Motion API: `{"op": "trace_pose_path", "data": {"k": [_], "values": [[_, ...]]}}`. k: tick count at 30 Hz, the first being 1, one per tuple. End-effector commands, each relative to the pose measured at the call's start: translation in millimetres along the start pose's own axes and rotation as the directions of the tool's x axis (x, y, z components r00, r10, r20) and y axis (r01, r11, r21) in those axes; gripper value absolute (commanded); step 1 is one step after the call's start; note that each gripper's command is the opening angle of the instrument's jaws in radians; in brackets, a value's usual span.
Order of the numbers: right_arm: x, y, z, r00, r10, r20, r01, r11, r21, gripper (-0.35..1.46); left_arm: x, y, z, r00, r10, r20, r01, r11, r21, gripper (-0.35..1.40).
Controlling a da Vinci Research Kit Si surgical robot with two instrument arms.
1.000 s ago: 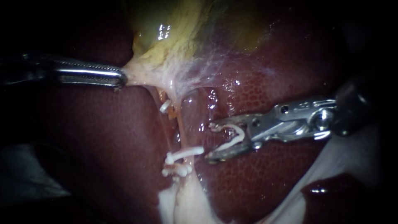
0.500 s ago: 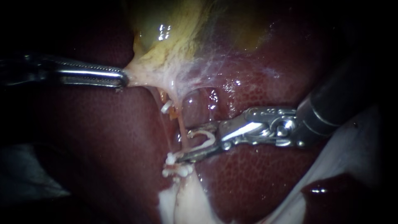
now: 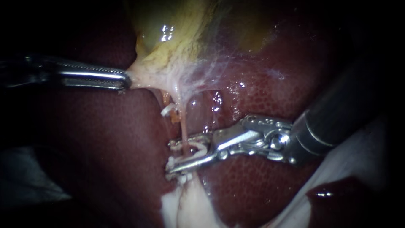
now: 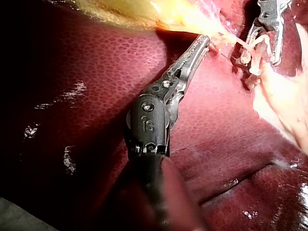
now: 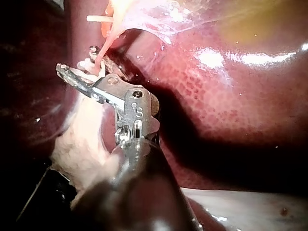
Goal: Clipping second clip right tube
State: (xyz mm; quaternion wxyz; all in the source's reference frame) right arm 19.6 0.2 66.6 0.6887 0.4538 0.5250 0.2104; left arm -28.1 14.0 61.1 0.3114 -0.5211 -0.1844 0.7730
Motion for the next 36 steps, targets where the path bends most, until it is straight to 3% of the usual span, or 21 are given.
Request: {"op": "trace_pose_path", "data": {"k": [1, 8, 21, 36], "values": [[0.1, -0.2, 0.0, 1.0, 0.006, -0.002, -0.006, 1.0, 0.01, 0.45, 0.0, 0.0, 0.0, 1.0, 0.0, 0.0, 0.0, 1.0, 0.0, -0.35], [0.9, -0.6, -0.5, 0.999, 0.049, 0.0, -0.049, 0.998, 0.042, 0.32, 0.0, 0.0, 0.1, 1.0, 0.0, 0.0, 0.0, 1.0, 0.0, -0.35], [0.7, -1.0, -1.5, 0.994, 0.108, 0.004, -0.108, 0.993, 0.047, -0.35, 0.0, 0.0, 0.2, 1.0, 0.0, -0.001, 0.0, 1.0, 0.001, -0.35], [0.2, -1.1, -1.9, 0.994, 0.112, -0.003, -0.112, 0.993, 0.041, -0.35, 0.0, -0.1, 0.2, 1.0, 0.0, -0.001, 0.0, 1.0, 0.0, -0.35]]}}
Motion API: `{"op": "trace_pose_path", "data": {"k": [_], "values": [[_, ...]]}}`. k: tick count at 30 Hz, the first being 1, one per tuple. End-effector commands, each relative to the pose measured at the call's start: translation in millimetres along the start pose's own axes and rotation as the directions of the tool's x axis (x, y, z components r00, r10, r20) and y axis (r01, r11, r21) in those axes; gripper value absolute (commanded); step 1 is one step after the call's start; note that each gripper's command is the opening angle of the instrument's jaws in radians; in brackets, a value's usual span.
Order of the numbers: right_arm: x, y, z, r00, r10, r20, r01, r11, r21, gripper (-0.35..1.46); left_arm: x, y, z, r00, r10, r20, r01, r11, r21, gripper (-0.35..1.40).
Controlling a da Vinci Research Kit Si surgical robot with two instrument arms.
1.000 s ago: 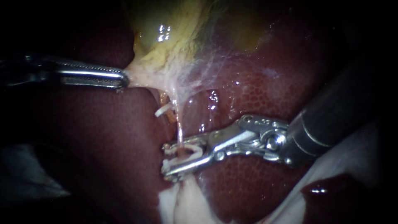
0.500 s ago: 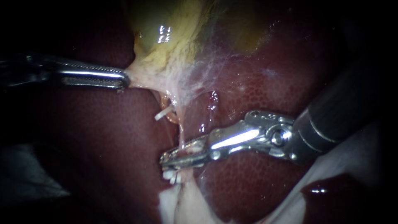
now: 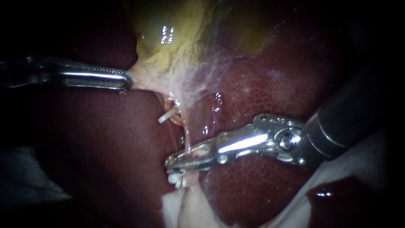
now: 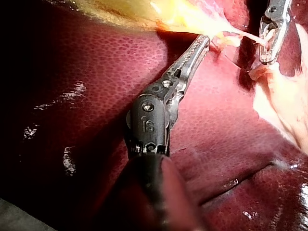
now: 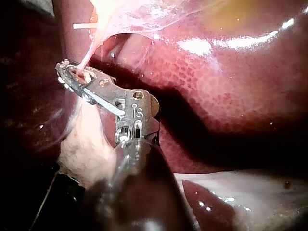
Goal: Clipping second clip right tube
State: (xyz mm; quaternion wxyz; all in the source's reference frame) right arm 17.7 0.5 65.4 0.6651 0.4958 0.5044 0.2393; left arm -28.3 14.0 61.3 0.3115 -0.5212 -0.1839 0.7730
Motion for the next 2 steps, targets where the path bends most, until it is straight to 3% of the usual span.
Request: {"op": "trace_pose_path", "data": {"k": [1, 2], "values": [[0.0, 0.2, 0.0, 1.0, 0.005, 0.0, -0.005, 1.0, 0.0, -0.35, 0.0, 0.0, 0.0, 1.0, 0.0, 0.0, 0.0, 1.0, 0.0, -0.35], [0.0, 0.3, 0.0, 1.0, -0.018, 0.0, 0.018, 1.0, -0.001, -0.32, 0.0, 0.0, 0.0, 1.0, 0.0, 0.0, 0.0, 1.0, 0.0, -0.35]]}}
